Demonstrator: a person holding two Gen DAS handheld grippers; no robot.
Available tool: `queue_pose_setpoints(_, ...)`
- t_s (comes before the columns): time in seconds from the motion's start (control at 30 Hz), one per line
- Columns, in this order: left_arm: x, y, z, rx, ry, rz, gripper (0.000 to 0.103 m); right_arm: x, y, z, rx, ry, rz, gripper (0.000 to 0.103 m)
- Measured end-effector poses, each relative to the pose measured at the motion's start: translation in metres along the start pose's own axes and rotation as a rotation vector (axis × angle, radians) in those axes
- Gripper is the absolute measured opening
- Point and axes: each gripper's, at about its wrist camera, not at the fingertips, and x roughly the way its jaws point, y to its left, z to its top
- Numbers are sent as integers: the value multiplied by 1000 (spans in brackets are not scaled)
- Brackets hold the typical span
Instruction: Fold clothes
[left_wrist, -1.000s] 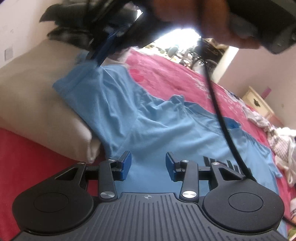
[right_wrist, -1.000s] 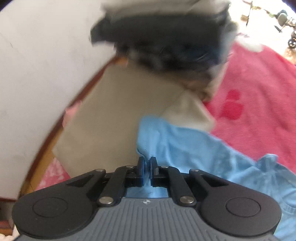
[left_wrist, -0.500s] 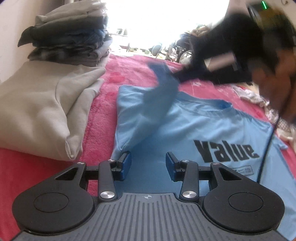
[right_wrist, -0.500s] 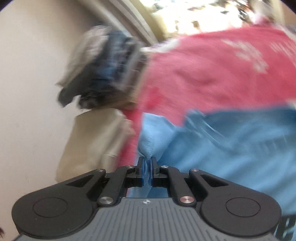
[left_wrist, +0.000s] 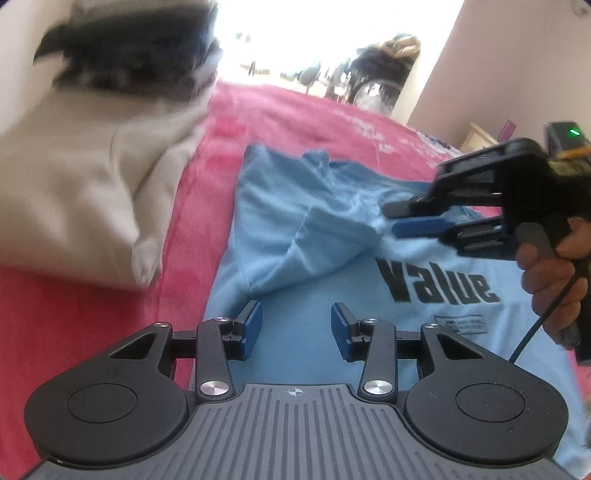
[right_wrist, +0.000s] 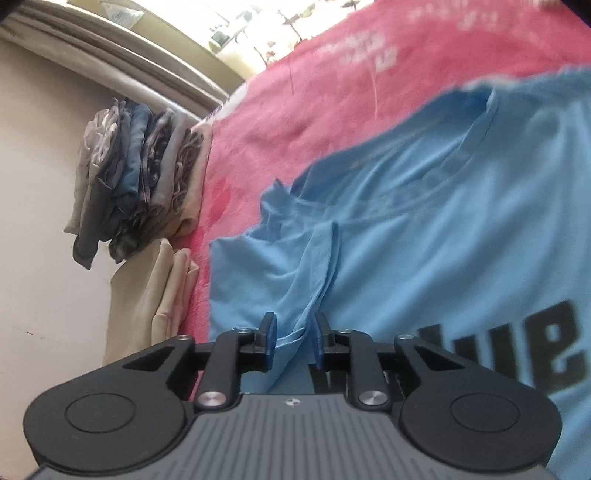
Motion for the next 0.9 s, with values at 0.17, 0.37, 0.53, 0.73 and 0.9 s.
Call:
queue_pose_setpoints(0.17, -10, 6, 0, 0, -17, 9, 41, 7, 31, 2, -128, 1, -44, 27)
queue_pose_setpoints(0.37, 8, 11, -2, 30, 31, 60, 41, 23, 62, 8, -257, 14, -97, 40)
queue_pose_setpoints(0.53, 10, 14, -1, 24, 32, 55, 41, 37, 48, 9, -220, 197, -7, 40)
queue_pose_setpoints(0.73, 7, 14, 0, 12, 31, 55, 41, -4, 36, -23, -352, 336, 81, 41)
queue_pose_setpoints(0.9, 4, 10, -1, 26, 25, 63, 41, -25, 38, -37, -403, 339, 74, 42)
